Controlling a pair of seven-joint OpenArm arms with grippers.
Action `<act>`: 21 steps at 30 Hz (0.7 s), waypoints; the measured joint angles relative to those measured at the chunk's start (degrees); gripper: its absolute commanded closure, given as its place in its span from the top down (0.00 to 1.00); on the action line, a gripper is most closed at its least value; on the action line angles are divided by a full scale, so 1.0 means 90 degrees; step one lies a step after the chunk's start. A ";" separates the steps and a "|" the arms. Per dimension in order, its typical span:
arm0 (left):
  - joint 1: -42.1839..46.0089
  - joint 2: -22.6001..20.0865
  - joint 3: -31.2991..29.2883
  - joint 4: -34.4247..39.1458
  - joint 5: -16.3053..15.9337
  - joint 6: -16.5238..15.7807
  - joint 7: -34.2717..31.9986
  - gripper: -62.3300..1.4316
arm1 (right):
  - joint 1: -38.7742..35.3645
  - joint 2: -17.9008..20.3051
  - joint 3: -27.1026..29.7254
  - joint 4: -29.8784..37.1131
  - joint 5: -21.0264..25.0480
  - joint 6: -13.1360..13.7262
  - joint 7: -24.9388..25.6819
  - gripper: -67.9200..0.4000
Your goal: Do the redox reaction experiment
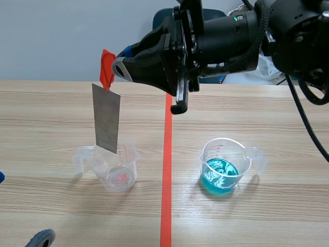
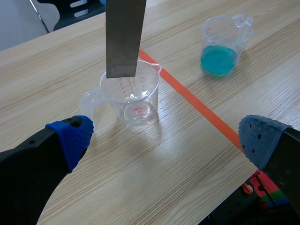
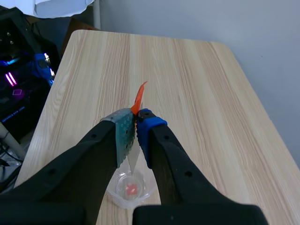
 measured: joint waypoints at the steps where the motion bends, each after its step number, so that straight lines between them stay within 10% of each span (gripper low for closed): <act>1: 0.0000 0.0000 0.0000 0.0000 0.0000 0.0000 0.0000 1.00 | 0.0034 0.0000 0.0000 0.0000 0.0066 -0.0002 -0.0024 0.02; 21: 0.0000 0.0000 0.0000 0.0000 0.0000 0.0000 0.0000 1.00 | 0.0554 0.0653 0.0000 0.0180 0.1396 -0.0041 -0.0187 0.02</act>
